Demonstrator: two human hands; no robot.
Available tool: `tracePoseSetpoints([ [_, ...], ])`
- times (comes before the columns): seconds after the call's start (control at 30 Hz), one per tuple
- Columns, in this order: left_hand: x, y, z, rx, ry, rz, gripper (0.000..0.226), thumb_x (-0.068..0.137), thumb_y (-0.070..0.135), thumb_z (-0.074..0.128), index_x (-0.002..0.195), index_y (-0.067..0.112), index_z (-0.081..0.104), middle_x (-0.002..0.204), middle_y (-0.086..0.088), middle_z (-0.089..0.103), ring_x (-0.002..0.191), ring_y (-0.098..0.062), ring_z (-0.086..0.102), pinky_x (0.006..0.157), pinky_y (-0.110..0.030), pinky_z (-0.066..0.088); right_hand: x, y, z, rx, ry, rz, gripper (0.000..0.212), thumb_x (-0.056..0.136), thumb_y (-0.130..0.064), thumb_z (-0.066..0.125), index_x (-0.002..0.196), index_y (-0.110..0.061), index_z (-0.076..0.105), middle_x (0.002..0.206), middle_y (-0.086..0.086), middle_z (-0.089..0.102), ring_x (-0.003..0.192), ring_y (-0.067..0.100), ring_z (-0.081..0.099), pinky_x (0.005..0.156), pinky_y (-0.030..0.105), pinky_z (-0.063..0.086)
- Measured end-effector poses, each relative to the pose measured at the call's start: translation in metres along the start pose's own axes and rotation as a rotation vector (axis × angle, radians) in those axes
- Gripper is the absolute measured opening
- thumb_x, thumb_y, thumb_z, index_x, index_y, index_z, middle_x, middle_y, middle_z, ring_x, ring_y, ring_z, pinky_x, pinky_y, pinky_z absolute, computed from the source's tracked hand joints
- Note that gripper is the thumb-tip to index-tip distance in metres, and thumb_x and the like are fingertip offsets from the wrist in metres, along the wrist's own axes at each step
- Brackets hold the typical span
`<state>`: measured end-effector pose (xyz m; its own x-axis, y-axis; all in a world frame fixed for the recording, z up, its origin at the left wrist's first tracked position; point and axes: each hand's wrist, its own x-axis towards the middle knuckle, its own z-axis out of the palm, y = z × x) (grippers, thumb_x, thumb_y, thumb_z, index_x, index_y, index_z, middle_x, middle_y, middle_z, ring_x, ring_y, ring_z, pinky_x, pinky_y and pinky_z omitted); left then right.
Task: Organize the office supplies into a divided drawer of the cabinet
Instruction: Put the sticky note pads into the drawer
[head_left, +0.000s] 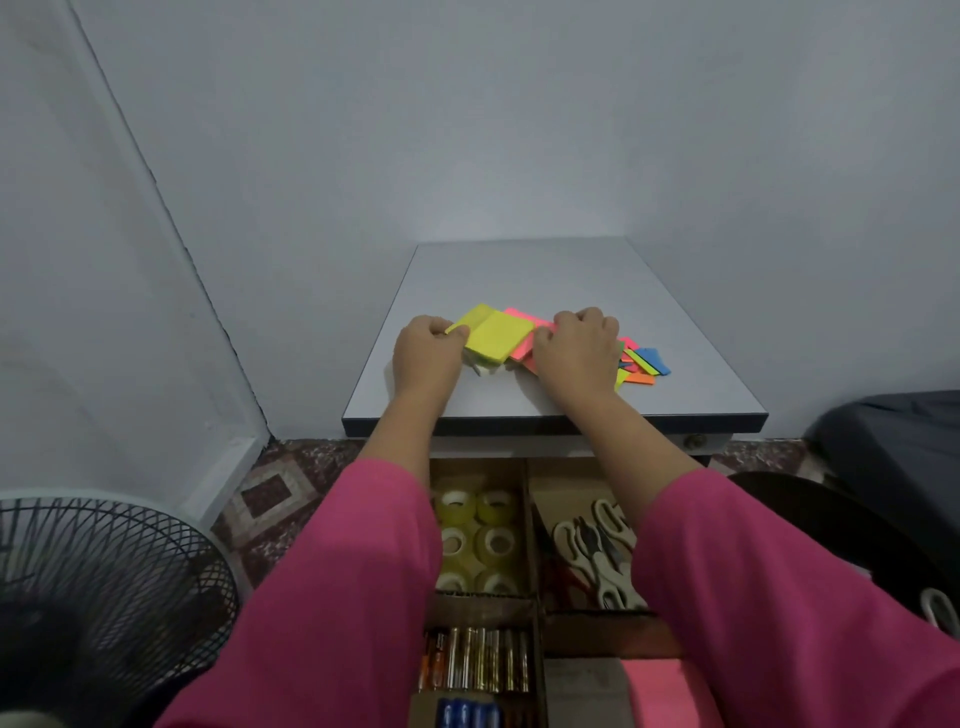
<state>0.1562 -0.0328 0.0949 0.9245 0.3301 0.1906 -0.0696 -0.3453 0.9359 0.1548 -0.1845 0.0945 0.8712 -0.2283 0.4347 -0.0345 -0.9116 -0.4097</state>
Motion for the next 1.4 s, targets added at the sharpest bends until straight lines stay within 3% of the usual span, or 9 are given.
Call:
tracePoseSetpoints([
  [0.1,0.000,0.003,-0.004,-0.223,0.075,-0.066,0.004,0.093,0.020,0.055,0.093,0.016,0.057,0.102,-0.008,0.062,0.090,-0.027,0.060,0.072,-0.037,0.049,0.000,0.000,-0.002,0.028,0.001,0.047,0.039,0.096,-0.036,0.039,0.106,-0.006,0.062,0.111,0.011,0.053,0.104,0.025,0.044,0.083,0.035,0.037],
  [0.23,-0.001,0.006,-0.007,-0.312,0.118,-0.110,0.013,0.096,0.017,0.044,0.084,0.022,0.047,0.096,-0.007,0.056,0.076,-0.022,0.051,0.052,-0.027,0.041,-0.002,-0.002,-0.003,0.068,0.013,0.039,0.036,0.094,-0.038,0.046,0.110,-0.009,0.059,0.111,0.009,0.053,0.105,0.023,0.044,0.082,0.034,0.038],
  [0.57,-0.001,0.005,-0.006,-0.276,0.143,-0.095,0.015,0.093,0.012,0.044,0.080,0.017,0.045,0.078,0.001,0.047,0.065,-0.015,0.043,0.050,-0.026,0.034,-0.008,-0.005,-0.010,0.358,0.111,-0.044,0.025,0.092,-0.022,0.053,0.114,-0.010,0.052,0.109,0.007,0.058,0.092,0.013,0.042,0.074,0.026,0.033],
  [0.7,-0.002,0.005,-0.005,-0.227,0.142,-0.087,0.006,0.094,0.013,0.043,0.090,0.012,0.047,0.078,0.002,0.047,0.065,-0.014,0.043,0.051,-0.026,0.035,-0.008,-0.004,-0.010,0.405,0.126,-0.056,0.039,0.086,-0.016,0.057,0.123,-0.010,0.049,0.119,0.007,0.053,0.107,0.019,0.048,0.083,0.026,0.038],
  [0.83,-0.001,0.003,-0.004,-0.231,0.145,-0.088,0.010,0.094,0.013,0.043,0.085,0.015,0.045,0.079,0.002,0.047,0.068,-0.015,0.044,0.052,-0.027,0.036,-0.008,0.000,-0.008,0.267,0.122,-0.053,0.046,0.084,-0.014,0.053,0.130,-0.013,0.050,0.127,0.008,0.049,0.119,0.024,0.042,0.091,0.033,0.037],
  [1.0,0.003,0.001,-0.007,-0.408,0.274,-0.141,0.017,0.095,0.018,0.036,0.080,0.024,0.039,0.084,-0.002,0.048,0.073,-0.020,0.046,0.056,-0.033,0.036,-0.007,-0.002,-0.006,0.260,0.064,-0.264,0.045,0.083,-0.011,0.051,0.128,-0.013,0.058,0.133,0.006,0.052,0.128,0.022,0.039,0.106,0.039,0.027],
  [1.13,0.002,0.001,-0.007,-0.431,0.290,-0.152,0.018,0.097,0.020,0.033,0.080,0.025,0.037,0.085,-0.003,0.048,0.073,-0.021,0.047,0.060,-0.034,0.039,0.002,-0.007,-0.016,0.287,-0.244,-0.267,0.056,0.083,-0.011,0.048,0.138,-0.021,0.048,0.146,0.003,0.042,0.141,0.017,0.024,0.117,0.048,0.006],
  [1.27,0.004,0.000,-0.006,-0.417,0.287,-0.145,0.017,0.098,0.018,0.032,0.082,0.022,0.036,0.082,-0.001,0.045,0.070,-0.019,0.045,0.058,-0.033,0.039,0.020,-0.015,-0.032,0.181,-0.627,-0.263,0.076,0.075,-0.030,0.046,0.149,-0.023,0.030,0.155,0.004,0.028,0.146,0.016,0.013,0.116,0.053,-0.008],
  [1.4,0.003,0.001,-0.005,-0.383,0.281,-0.125,0.020,0.098,0.016,0.032,0.080,0.023,0.035,0.082,0.000,0.045,0.071,-0.018,0.045,0.061,-0.034,0.041,0.033,-0.021,-0.041,0.031,-0.715,-0.337,0.074,0.084,-0.023,0.059,0.150,-0.024,0.025,0.153,0.002,0.031,0.143,0.023,0.023,0.114,0.056,-0.009],
])
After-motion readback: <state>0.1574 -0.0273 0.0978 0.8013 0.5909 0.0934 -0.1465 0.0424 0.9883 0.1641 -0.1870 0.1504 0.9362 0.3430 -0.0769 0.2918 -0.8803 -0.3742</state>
